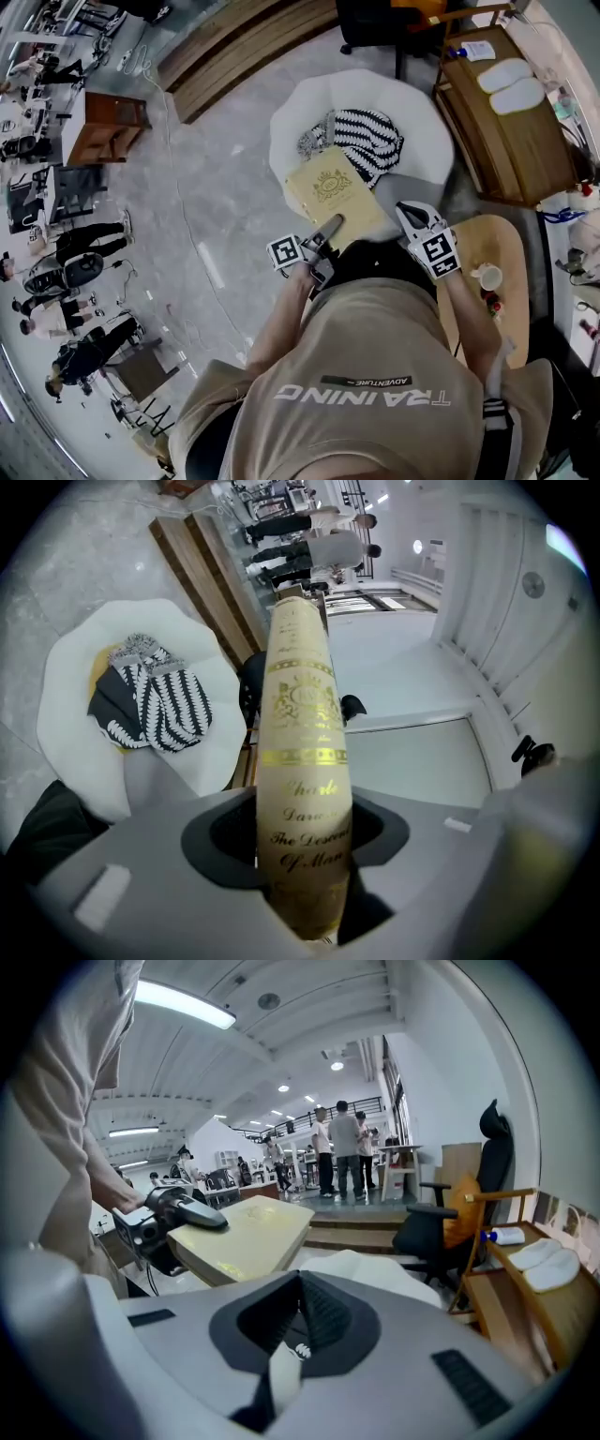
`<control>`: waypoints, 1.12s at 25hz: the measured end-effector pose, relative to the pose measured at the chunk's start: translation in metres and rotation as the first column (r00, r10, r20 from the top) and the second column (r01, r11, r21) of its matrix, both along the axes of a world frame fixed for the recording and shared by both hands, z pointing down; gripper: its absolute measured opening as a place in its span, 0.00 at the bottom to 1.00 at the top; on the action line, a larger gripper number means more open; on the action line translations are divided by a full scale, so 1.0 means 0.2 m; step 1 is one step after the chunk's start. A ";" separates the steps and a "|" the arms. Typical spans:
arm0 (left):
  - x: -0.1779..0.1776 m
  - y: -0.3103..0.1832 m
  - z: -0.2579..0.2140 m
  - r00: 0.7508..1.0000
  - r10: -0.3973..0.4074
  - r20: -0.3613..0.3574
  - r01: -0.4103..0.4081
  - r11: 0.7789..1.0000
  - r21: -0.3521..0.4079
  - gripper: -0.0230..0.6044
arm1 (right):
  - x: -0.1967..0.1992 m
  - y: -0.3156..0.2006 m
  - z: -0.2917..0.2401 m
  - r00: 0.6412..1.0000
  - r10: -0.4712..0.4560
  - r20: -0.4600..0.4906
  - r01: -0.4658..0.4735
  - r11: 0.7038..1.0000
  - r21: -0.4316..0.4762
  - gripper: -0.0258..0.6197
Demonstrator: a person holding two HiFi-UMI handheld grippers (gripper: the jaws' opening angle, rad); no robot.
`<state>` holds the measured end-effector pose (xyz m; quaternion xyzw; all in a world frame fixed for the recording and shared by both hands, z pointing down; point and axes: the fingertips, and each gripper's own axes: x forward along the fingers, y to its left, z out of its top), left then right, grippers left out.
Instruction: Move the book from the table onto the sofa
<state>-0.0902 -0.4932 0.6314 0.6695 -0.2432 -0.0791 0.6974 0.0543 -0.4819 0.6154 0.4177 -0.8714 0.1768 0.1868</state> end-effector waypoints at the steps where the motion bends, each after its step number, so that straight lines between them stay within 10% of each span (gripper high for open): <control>1: 0.01 -0.01 0.07 1.000 0.003 -0.012 -0.003 1.000 -0.019 0.37 | 0.00 0.00 0.03 1.000 0.006 0.001 -0.006 1.000 -0.013 0.05; 12: 0.00 -0.30 0.96 0.987 -0.151 -0.049 0.133 0.958 -0.254 0.37 | -0.04 -0.16 0.54 0.999 0.024 -0.043 -0.030 0.986 -0.163 0.05; 28: 0.03 -0.83 2.18 0.972 -0.234 -0.008 0.220 0.924 -0.313 0.37 | -0.12 -0.48 1.59 0.994 -0.100 -0.039 0.087 0.965 -0.249 0.05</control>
